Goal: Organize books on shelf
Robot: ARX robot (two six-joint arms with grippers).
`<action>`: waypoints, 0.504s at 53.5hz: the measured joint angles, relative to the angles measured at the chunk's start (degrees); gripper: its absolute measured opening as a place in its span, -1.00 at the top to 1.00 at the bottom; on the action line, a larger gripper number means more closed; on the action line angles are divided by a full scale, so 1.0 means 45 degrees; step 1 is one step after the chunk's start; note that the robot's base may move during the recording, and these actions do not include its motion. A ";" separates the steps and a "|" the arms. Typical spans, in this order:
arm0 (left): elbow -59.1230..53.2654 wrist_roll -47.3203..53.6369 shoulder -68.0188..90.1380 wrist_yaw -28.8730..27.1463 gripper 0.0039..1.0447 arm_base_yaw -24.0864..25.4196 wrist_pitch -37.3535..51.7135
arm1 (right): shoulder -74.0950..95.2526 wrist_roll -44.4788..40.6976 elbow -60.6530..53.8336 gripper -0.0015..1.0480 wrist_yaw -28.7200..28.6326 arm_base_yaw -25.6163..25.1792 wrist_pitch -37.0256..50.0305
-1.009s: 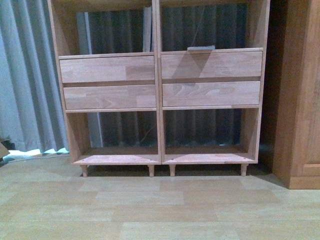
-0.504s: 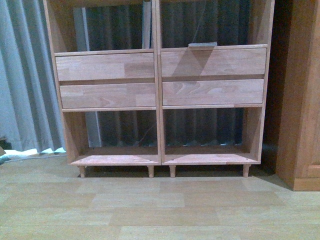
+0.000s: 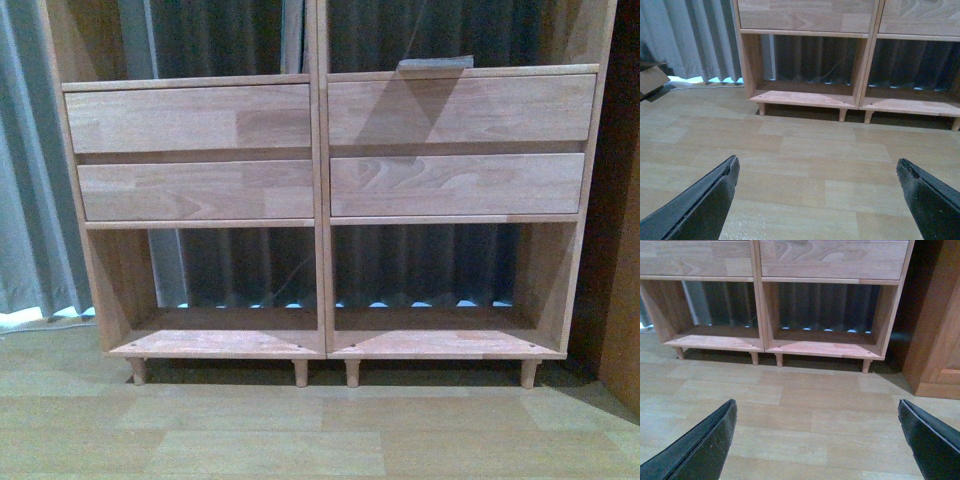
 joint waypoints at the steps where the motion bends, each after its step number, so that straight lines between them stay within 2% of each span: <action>1: 0.0000 0.0000 0.0000 0.0005 -0.86 0.0000 0.0000 | 0.0000 0.0000 0.0000 -0.86 -0.0005 0.0000 0.0000; 27: 0.0000 0.0000 0.0000 -0.0005 -0.86 0.0000 0.0000 | 0.0000 0.0000 0.0000 -0.86 -0.0005 0.0000 0.0000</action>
